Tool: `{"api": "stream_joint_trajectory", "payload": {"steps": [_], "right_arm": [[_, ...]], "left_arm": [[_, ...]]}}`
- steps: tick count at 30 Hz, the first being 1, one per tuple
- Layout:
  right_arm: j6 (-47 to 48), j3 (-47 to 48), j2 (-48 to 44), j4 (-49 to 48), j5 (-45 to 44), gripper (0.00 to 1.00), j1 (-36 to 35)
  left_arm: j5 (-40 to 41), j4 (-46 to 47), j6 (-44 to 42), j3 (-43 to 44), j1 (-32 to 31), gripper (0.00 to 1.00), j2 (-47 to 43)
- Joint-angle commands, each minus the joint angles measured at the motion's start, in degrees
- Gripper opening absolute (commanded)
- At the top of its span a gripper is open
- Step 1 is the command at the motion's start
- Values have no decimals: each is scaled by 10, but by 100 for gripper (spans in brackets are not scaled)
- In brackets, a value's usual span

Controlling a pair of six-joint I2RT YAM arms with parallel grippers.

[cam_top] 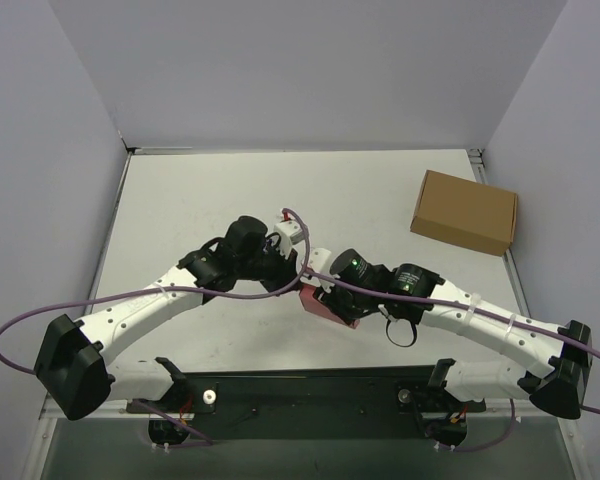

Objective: Fold the paper box

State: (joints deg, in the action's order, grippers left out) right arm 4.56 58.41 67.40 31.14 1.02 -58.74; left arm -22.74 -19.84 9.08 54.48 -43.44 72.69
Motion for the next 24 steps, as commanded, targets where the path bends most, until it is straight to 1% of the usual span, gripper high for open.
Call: {"api": "stream_joint_trajectory", "payload": {"steps": [1,6,14,19,24], "right_arm": [[-18,15,-6,7,-95,19,4],[-26,7,-9,0,-99,19,3],[-34,-10,-18,-9,-105,19,-1],[-36,-20,-23,-18,-110,19,-8],[-39,-33,-26,-28,-113,19,-11]], "left_arm": [[19,-10,81,-1,-2,11,-8],[16,49,156,-37,-5,11,-20],[24,109,218,-80,-9,9,-33],[28,128,232,-89,-10,9,-37],[39,163,249,-119,-12,8,-45]]}}
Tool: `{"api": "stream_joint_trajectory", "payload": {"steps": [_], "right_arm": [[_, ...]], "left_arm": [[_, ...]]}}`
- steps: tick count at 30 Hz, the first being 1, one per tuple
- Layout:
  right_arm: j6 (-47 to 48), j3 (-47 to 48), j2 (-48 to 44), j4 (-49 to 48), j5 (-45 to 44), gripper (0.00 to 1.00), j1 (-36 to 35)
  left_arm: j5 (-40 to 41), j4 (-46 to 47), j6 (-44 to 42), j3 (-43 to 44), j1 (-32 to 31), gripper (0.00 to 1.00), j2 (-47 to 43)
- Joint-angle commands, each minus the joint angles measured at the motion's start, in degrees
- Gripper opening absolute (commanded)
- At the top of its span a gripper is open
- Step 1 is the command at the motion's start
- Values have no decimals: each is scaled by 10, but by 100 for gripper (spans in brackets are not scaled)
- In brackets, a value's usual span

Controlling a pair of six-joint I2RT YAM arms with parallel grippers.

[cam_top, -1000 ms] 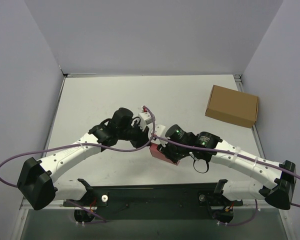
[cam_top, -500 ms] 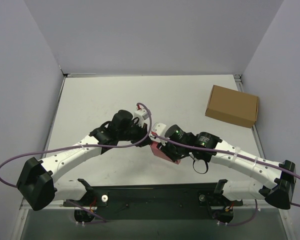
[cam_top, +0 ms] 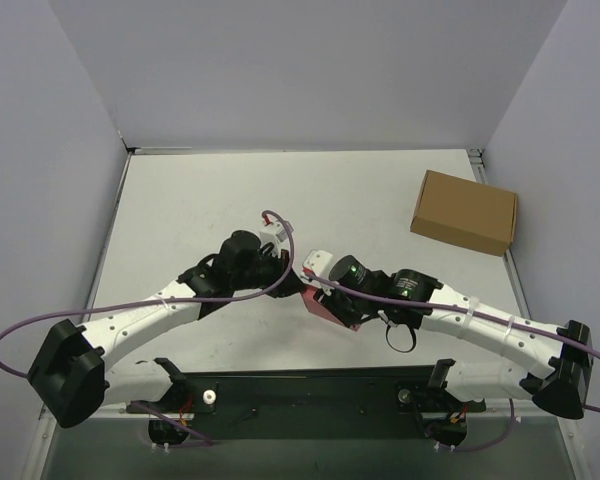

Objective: Fold the paper box

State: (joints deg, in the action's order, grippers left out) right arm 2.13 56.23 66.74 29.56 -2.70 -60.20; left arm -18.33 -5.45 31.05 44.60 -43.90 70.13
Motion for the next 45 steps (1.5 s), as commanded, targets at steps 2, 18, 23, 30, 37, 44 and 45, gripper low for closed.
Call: {"api": "stream_joint_trajectory", "payload": {"steps": [2,18,23,30,37,44,45], "right_arm": [[-16,-22,-23,-25,-77,19,1],[-7,-159,-11,-245,-104,17,-19],[-8,-172,-6,-259,-98,16,-19],[-15,-184,-6,-260,-92,16,-19],[-21,-197,-9,-263,-92,16,-18],[-38,-205,-12,-266,-90,16,-19],[-38,-206,-13,-266,-90,16,-19]], "left_arm": [[10,36,12,-35,-11,8,-21],[83,135,-90,-123,-34,4,-19],[94,148,-100,-137,-36,4,-10],[109,142,-121,-137,-42,4,-9],[121,159,-122,-165,-55,4,-11],[140,171,-115,-181,-71,4,-11],[141,178,-112,-184,-75,3,-10]]}}
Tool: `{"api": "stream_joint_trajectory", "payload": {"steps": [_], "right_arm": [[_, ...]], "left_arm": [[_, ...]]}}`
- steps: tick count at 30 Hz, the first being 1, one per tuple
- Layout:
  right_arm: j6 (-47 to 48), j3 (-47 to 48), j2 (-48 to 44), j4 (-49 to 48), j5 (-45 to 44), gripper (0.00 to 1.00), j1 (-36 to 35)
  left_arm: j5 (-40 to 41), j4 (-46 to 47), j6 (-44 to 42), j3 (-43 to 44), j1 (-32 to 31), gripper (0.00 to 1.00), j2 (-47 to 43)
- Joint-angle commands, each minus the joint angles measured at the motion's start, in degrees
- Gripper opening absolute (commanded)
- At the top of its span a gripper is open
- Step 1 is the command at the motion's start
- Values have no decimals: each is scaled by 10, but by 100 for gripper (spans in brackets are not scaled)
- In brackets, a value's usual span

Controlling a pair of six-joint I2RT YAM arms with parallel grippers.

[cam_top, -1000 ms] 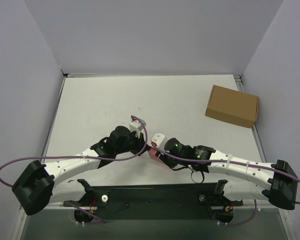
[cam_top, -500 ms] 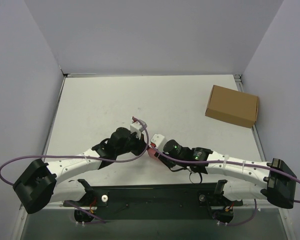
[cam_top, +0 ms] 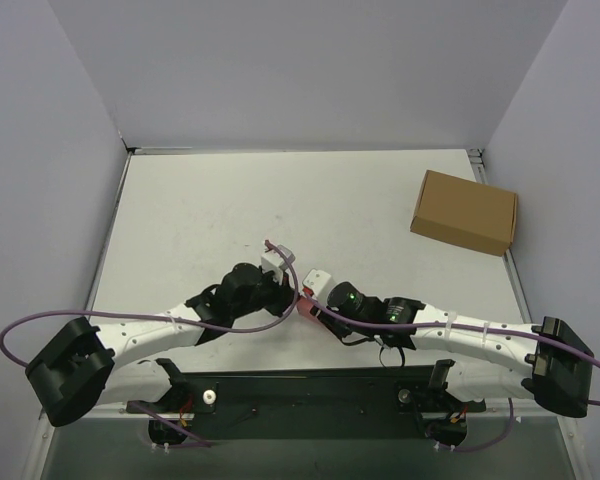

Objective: Fold the paper box

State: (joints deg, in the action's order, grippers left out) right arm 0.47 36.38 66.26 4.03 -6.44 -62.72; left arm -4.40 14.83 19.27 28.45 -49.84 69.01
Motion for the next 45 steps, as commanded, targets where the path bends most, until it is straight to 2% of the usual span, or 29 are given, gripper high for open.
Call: {"api": "stream_joint_trajectory", "payload": {"steps": [1,8,17,27,33,34,39,40,42,43,45], "right_arm": [[-21,-8,-8,-10,-53,16,6],[-28,-11,-18,-7,-54,16,6],[-35,-13,-29,0,-55,16,6],[-47,-17,-35,2,-60,16,6],[-79,-29,-50,0,-75,24,7],[-84,-29,-53,1,-79,30,7],[-119,-31,-79,10,-102,41,8],[-133,-30,-82,15,-101,48,8],[-145,-29,-95,19,-102,53,8],[-157,-28,-100,25,-104,60,8],[-169,-25,-115,41,-109,66,8]], "left_arm": [[6,-23,10,-24,-17,3,2],[35,-32,-5,-35,-35,3,7],[97,-96,-49,-32,-67,3,-4],[129,-70,-47,-37,-103,0,31],[162,-77,-36,-23,-124,0,57],[165,-80,-37,-22,-126,0,59],[179,-92,-48,-7,-142,0,69],[181,-94,-50,1,-147,0,72],[186,-103,-54,9,-151,0,80],[186,-107,-55,17,-153,0,82],[193,-117,-57,25,-158,0,92]]}}
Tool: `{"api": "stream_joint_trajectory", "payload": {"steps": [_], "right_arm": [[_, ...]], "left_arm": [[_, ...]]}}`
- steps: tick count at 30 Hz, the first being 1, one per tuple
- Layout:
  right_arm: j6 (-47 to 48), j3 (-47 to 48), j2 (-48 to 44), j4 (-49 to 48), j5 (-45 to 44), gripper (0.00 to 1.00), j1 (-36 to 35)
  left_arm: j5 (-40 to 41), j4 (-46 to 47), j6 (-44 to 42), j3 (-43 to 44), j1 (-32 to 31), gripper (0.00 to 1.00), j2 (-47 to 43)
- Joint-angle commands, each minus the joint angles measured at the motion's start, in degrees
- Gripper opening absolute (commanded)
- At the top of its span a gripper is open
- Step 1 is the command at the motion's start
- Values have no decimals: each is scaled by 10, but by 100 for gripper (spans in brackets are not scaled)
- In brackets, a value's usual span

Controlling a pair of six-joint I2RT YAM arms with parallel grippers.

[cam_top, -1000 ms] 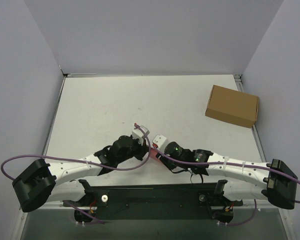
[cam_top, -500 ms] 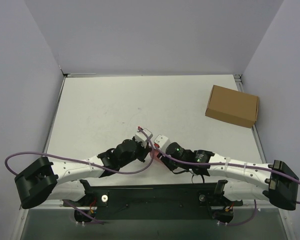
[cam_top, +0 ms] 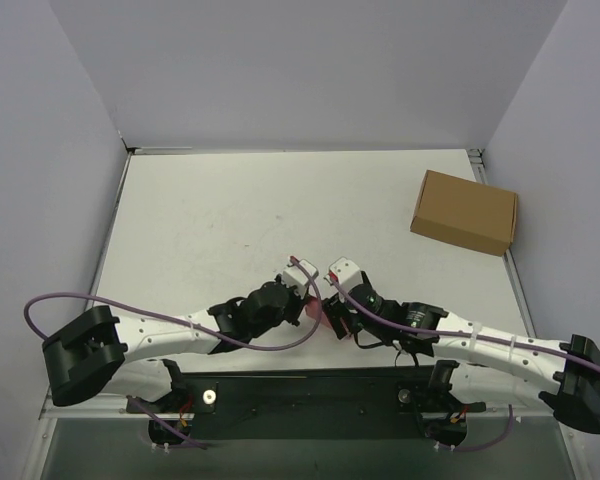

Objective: Fold the paper box

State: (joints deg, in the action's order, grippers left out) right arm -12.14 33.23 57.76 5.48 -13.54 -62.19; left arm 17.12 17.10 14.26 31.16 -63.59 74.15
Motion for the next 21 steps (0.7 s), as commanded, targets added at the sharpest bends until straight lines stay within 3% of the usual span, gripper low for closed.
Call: {"api": "stream_joint_trajectory", "payload": {"steps": [1,5,12,21], "right_arm": [[-49,11,-34,36,-48,69,3],[-98,38,-55,101,-76,71,4],[-183,32,-121,211,-89,67,2],[-194,38,-111,230,-69,51,1]], "left_arm": [[-20,-148,-9,2,-21,0,42],[-13,-164,-11,21,-28,0,53],[-8,-168,-9,27,-30,0,58],[-6,-170,-7,29,-29,0,58]]}}
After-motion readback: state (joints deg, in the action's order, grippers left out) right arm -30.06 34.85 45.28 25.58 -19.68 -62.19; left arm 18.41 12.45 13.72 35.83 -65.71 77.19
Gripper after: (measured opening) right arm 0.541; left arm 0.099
